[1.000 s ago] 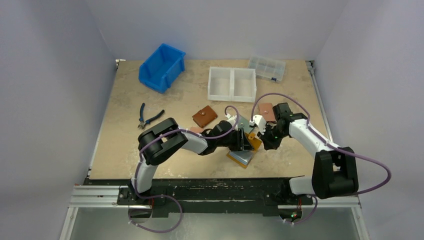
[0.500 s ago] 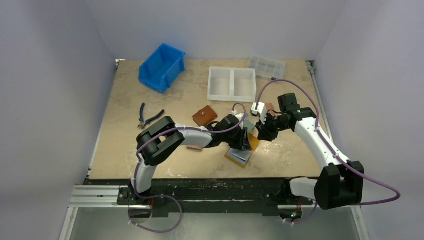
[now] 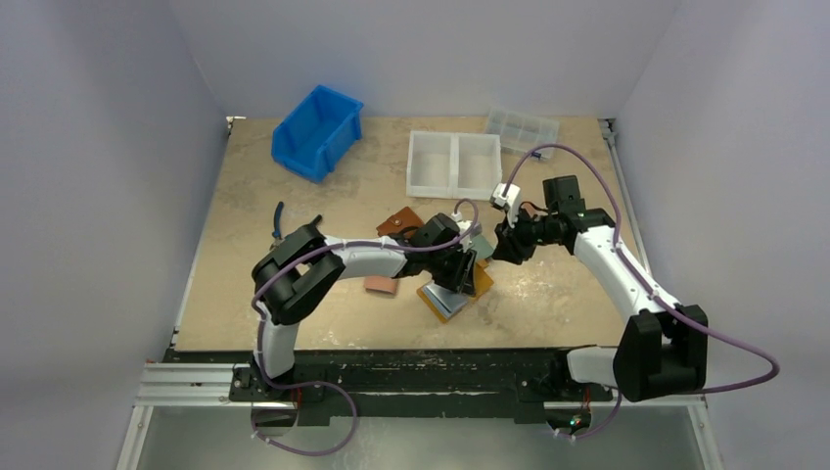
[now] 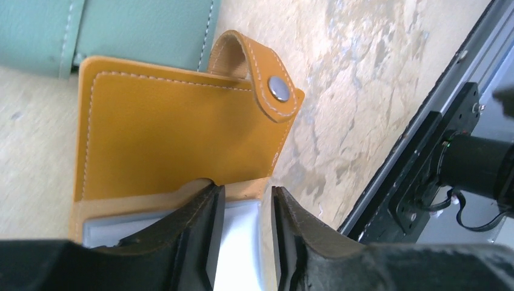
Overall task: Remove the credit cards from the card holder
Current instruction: Open the card holder at the center of the board, then move the card holder to the center of the board.
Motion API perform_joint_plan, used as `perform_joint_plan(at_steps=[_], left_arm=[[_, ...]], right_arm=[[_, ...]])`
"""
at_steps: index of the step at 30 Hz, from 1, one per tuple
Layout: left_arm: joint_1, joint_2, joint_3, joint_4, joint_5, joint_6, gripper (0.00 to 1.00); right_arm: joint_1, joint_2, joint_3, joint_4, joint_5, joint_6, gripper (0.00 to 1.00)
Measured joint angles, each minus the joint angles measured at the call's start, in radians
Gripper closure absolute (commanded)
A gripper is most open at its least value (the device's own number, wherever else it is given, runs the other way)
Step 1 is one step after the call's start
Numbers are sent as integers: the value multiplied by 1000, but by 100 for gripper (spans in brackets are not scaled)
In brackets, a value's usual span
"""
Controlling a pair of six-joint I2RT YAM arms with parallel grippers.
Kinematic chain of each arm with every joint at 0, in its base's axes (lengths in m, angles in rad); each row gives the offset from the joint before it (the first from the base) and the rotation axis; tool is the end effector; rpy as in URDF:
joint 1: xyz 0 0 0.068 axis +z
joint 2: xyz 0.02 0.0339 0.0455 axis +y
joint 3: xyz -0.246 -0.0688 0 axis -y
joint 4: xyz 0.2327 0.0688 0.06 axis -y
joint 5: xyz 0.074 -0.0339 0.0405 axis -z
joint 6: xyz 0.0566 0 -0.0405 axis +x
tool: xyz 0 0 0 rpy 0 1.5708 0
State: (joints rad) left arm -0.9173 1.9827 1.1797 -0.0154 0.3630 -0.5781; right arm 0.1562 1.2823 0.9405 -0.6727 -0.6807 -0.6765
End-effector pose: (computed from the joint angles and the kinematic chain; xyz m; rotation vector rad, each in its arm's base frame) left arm 0.2333 -0.3377 0.1205 0.6311 2.5571 -1.0591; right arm 0.2431 0.0743 0.2277 -1.1765 2.0685 0.6363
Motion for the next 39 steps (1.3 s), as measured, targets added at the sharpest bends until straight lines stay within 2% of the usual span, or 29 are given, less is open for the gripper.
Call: perform_joint_plan(at_steps=[6,11,16,24,30,39], left_arm=[[20,-65,-42,-57,-21,19,58],[27,-92,-71,-52,-21,14,58],[33,-138,-121,-46,-21,9,57],[36,-219,-184,32,-23,-42,57],[40,-259,-214,83,-29,-77,57],[55,-340,-319,156,-50,-121,57]], right_arm=[[0,54,9,34,-1,42,58],[0,72,13,46,2,58,51],[0,100,32,74,36,93,50],[13,263,118,120,95,152,40],[71,303,146,125,132,172,34],[128,446,222,140,206,200,34]])
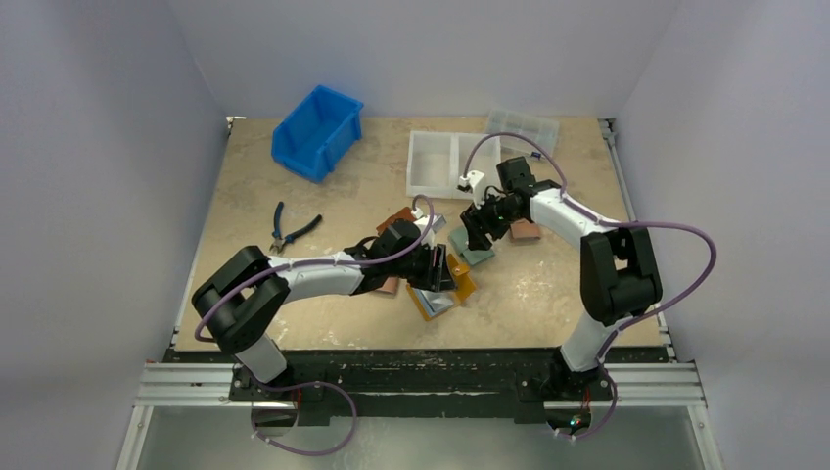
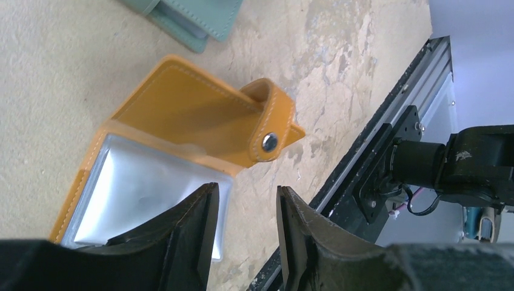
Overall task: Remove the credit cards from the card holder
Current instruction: Move the card holder to the center of the board.
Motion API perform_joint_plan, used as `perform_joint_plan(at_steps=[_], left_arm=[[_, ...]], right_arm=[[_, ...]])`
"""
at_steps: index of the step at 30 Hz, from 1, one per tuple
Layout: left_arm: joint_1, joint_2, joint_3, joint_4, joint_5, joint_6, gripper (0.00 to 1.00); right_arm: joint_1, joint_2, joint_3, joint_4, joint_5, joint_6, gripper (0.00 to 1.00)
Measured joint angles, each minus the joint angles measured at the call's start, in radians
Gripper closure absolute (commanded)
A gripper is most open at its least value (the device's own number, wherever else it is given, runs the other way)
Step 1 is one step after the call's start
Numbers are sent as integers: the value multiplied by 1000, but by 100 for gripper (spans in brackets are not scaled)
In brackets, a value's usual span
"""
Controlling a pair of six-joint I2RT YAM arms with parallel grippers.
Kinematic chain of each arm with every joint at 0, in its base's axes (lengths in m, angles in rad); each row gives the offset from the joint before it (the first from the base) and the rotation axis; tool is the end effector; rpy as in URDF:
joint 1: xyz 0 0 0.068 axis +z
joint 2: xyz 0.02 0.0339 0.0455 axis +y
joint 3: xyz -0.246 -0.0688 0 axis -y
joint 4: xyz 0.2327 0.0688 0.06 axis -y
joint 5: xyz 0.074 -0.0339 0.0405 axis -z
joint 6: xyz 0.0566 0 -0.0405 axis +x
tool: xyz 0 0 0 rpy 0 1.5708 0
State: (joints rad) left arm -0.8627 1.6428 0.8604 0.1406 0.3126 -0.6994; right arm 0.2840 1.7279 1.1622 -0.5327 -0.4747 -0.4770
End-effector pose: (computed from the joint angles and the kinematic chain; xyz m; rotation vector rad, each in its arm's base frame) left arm 0.2128 -0.2752 0.1608 0.3922 2.4234 -1.1372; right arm 0.3227 0.1211 0.1717 -1.0955 2.3351 0.5603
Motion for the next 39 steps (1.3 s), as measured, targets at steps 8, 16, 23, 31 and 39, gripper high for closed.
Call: perform_joint_plan(at_steps=[8,16,23,31,39], left_arm=[[5,-5,-62,66,-8,-42,59],[5,-1,-91,132,-18,-72,60],[5,24,-94,183,-29,-87,60],[1,133,-67,212,-18,-90,59],[-31,282,99,212,1,-80,58]], right_arm=[[135,43,79,4,44,-13,37],[202,99,73,69,218,-10,36],[193,58,-22,205,410,8,39],[35,-10,-78,195,430,19,30],[-3,-290,-119,69,158,-31,25]])
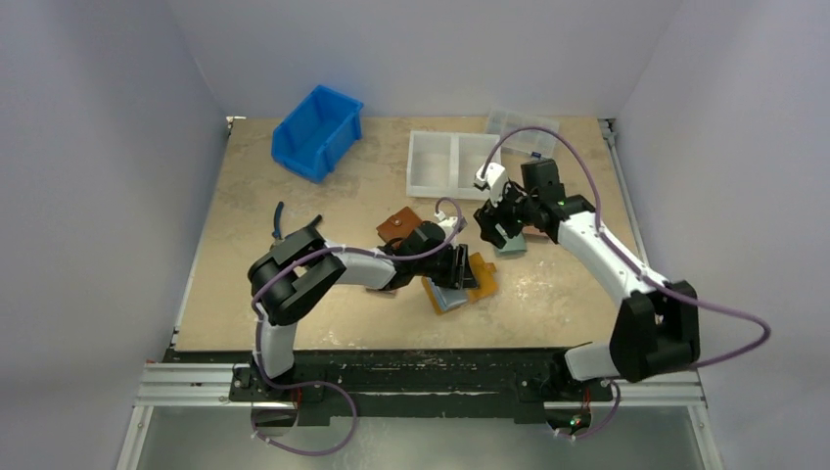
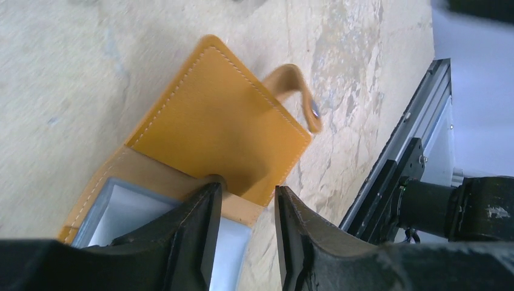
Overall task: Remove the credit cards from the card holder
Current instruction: Move the card holder to the center of the board, then open the card holder at the center of the board.
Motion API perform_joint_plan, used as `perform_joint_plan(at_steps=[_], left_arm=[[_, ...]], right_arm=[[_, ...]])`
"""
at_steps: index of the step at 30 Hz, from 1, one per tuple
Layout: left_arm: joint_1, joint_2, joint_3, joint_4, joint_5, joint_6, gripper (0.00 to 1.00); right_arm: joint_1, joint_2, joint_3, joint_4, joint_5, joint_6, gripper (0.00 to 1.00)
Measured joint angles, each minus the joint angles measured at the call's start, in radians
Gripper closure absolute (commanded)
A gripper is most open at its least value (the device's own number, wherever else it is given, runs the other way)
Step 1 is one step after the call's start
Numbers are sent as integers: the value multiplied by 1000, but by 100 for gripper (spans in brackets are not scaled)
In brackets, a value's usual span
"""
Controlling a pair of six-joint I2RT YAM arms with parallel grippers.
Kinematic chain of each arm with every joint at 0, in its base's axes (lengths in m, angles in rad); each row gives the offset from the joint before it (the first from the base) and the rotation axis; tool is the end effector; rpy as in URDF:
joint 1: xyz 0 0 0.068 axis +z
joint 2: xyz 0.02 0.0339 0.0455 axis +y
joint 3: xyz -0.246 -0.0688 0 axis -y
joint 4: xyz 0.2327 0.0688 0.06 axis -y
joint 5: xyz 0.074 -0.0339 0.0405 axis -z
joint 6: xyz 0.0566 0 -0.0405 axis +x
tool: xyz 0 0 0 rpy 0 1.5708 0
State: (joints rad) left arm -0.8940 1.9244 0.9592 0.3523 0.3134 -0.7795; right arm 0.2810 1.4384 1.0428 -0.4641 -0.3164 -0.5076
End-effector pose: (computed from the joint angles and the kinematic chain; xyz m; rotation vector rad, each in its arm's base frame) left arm 0.2316 -0.3162 0.1136 0.3405 2.4322 -1.2027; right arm 0.2918 0.1025 0.2262 -1.0482 2.1509 0.2783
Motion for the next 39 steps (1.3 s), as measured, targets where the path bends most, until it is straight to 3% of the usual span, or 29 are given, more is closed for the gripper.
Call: perform_joint_plan(at_steps=[10,16,25,31,35,39], left_arm=[[-10,27,43,-12,-6,-5,55],[-10,-77,-8,-83,-45,-6,53],[-10,-163,-48,-111,-87,-5,53],[-10,-256,-127,-142,-147,-3,51],[-10,-381,-187,-169,-221,6,43],[-10,-516,-238,-183,-309,13,27]], right_arm=[[-8,-235,-135,-169,-399,-227,29],[-8,-234,-185,-203,-492,-304,42],[25,-238,-272,-155,-512,-328,58],[63,-238,-285,-100,-476,-322,63],[95,-223,-298,-56,-425,-320,71],[121,-179,-301,-23,-369,-311,76]])
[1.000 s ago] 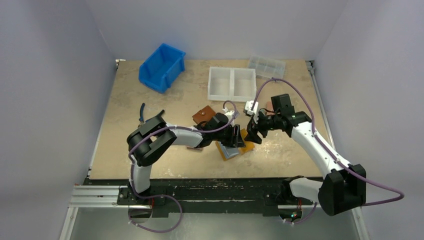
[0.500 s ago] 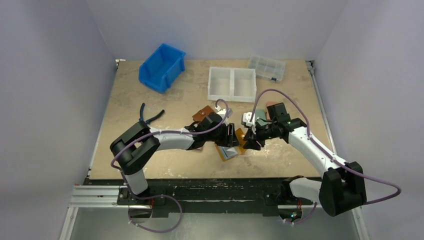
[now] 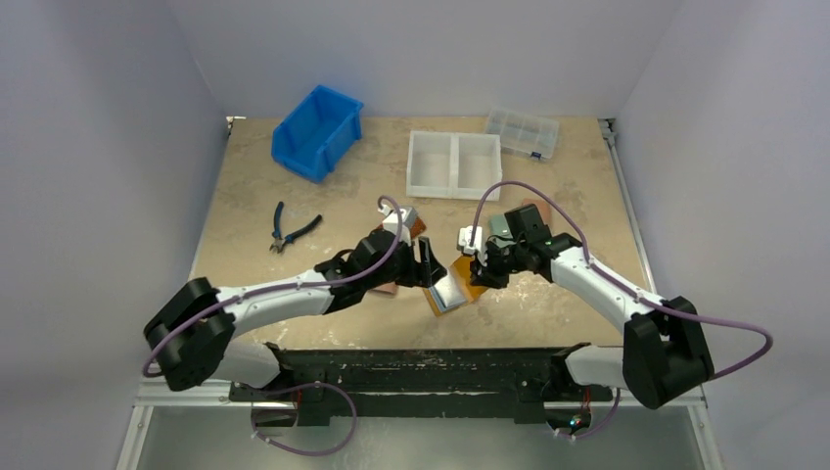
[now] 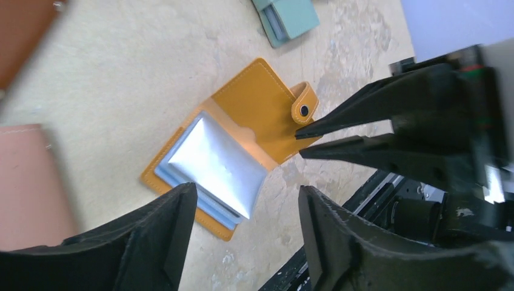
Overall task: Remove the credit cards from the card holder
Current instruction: Open the card holder at the center of the board.
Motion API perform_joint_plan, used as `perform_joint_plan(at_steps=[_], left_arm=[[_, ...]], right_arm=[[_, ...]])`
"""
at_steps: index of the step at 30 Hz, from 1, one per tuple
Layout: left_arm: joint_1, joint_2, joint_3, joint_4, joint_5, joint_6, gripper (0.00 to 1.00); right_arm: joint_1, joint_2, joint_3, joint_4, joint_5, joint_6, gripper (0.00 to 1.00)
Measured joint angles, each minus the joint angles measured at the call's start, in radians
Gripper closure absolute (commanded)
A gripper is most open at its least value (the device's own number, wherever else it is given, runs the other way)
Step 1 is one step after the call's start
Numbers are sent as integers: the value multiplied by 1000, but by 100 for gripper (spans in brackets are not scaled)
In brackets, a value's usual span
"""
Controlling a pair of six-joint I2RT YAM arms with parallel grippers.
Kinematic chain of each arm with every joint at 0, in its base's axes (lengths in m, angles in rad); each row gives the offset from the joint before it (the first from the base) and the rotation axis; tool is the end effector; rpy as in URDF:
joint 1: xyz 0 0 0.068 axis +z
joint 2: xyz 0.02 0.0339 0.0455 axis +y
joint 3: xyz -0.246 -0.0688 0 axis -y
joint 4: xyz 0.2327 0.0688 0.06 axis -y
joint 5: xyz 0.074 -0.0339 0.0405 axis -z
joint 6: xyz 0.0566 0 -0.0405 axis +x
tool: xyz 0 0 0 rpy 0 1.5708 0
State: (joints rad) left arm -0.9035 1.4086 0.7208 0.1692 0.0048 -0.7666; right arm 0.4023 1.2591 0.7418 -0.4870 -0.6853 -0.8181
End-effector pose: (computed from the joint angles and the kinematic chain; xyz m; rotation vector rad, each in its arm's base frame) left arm 0.1926 -0.2449 0.1902 0.1574 2.2503 -0.9747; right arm 0.2066 0.1268 0.1853 -1.5611 1.8029 0.6854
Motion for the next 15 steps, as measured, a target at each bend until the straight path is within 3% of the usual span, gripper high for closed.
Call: perform_joint_plan(at_steps=[2,4,15], left_arm=[[0,-74,-40,2,-39,-2,14],[3,-127,-76,8,-62,-10,9],[18,-167,-276,134,-53,-124,9]], right_arm=[[6,22,0,16,33,14,77],[9,29,0,31,57,24,77],[10,30,-2,62,120,39,76]])
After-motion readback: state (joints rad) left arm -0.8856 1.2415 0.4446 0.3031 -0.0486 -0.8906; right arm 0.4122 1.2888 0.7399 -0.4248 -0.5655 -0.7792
